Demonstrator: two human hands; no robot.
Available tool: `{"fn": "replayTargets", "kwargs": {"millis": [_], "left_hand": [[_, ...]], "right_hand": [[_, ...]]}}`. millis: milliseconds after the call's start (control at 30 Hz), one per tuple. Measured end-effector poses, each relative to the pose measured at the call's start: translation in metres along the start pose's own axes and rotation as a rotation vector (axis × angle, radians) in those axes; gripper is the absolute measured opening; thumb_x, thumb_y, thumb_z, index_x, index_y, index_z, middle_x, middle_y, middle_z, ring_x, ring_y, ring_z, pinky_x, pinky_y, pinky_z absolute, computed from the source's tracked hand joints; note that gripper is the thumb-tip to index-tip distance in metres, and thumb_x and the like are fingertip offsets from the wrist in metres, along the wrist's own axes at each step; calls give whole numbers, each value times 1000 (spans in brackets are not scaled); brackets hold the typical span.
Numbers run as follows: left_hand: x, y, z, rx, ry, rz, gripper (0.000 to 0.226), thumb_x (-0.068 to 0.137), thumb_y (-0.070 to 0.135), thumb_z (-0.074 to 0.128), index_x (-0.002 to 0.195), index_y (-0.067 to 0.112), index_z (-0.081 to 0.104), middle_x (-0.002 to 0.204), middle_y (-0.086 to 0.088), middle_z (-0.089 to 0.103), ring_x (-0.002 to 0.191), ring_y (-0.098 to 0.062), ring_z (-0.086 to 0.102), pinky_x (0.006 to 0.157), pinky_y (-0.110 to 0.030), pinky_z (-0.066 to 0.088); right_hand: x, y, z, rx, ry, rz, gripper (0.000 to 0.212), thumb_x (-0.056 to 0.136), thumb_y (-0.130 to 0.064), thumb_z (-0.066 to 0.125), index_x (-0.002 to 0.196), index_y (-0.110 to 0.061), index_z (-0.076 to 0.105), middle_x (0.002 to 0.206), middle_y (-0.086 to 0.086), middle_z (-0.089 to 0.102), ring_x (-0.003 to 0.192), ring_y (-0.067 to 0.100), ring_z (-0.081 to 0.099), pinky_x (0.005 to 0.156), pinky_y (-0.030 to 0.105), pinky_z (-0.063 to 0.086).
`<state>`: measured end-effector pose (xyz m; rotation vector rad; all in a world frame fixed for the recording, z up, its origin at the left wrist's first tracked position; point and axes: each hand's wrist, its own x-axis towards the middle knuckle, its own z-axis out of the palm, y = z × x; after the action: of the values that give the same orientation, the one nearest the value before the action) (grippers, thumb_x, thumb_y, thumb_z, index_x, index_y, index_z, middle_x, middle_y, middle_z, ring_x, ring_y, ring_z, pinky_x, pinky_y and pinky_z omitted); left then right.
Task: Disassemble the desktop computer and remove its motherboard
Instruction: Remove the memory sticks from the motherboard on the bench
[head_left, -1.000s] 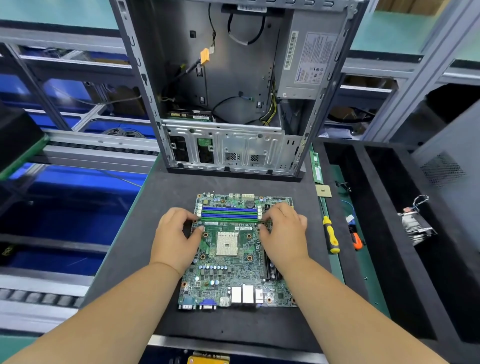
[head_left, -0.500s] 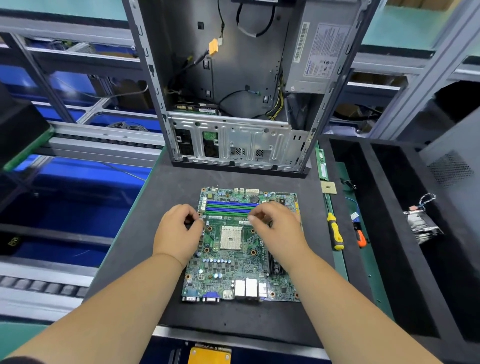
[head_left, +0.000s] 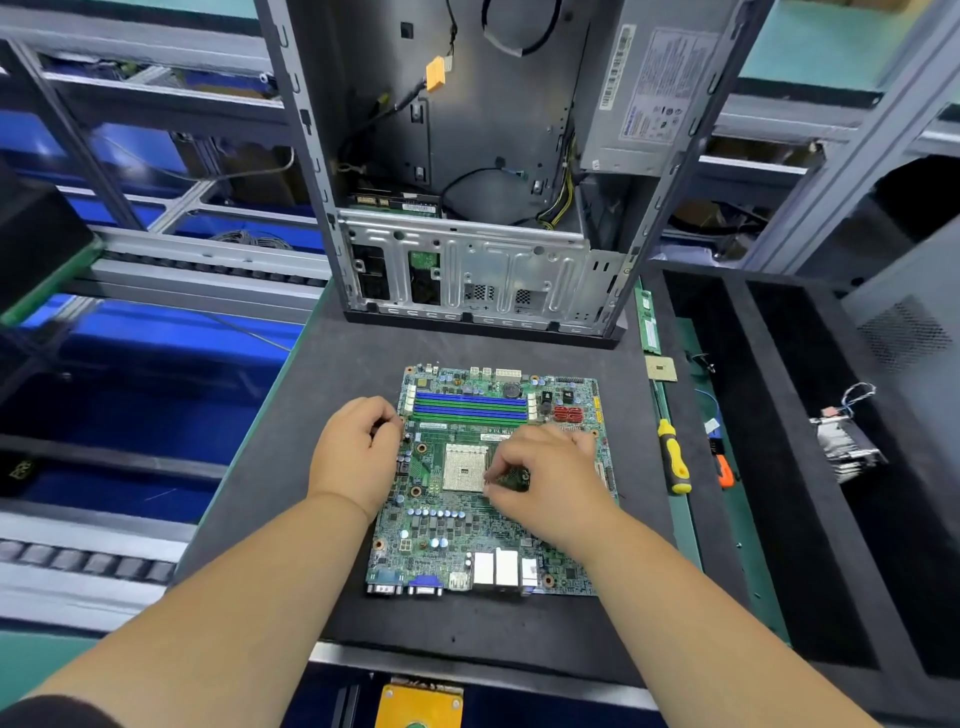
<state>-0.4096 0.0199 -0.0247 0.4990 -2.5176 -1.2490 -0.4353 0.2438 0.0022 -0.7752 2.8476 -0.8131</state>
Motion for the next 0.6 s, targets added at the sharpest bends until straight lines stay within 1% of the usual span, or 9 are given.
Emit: {"fn": "replayTargets", "kwargs": {"millis": [100, 267, 367, 533, 600], "left_hand": [[0, 2, -1, 4, -5, -6, 20, 85, 16, 50, 68, 26, 54, 82, 7, 56, 72, -16, 54, 63, -38, 48], [0, 4, -2, 24, -6, 1, 18, 85, 16, 50, 70, 23, 56, 82, 5, 55, 70, -18, 54, 63, -37, 48], [-1, 6, -2, 28, -2, -2, 18, 85, 15, 51, 70, 23, 55, 81, 5, 55, 72, -16, 54, 64, -36, 48], [-1, 6, -3, 30, -2, 7, 17, 85, 15, 51, 70, 21, 56, 80, 5, 55, 73, -15, 53, 63, -35, 46], [-1, 7, -3, 39, 0, 12, 17, 85, 16, 51, 70, 21, 56, 80, 5, 55, 73, -14, 53, 63, -33, 45]], "right_hand": [[-3, 1, 5, -91, -21, -27, 13, 77, -46, 68, 83, -36, 62, 90, -20, 55, 97, 7, 44, 94, 35, 18], [0, 1, 7, -119, -20, -36, 11, 76, -46, 65, 81, -38, 59, 88, -20, 52, 96, 6, 42, 93, 33, 18], [2, 2, 6, -77, -51, 6, 15, 77, -50, 66, 77, -37, 58, 90, -20, 54, 98, 4, 41, 93, 34, 17], [9, -4, 3, -115, -93, 81, 21, 76, -51, 73, 74, -37, 58, 88, -20, 55, 98, 7, 42, 82, 31, 11], [14, -8, 1, -132, -134, 104, 22, 75, -51, 74, 75, -36, 58, 87, -20, 56, 100, 9, 43, 82, 33, 13]]}}
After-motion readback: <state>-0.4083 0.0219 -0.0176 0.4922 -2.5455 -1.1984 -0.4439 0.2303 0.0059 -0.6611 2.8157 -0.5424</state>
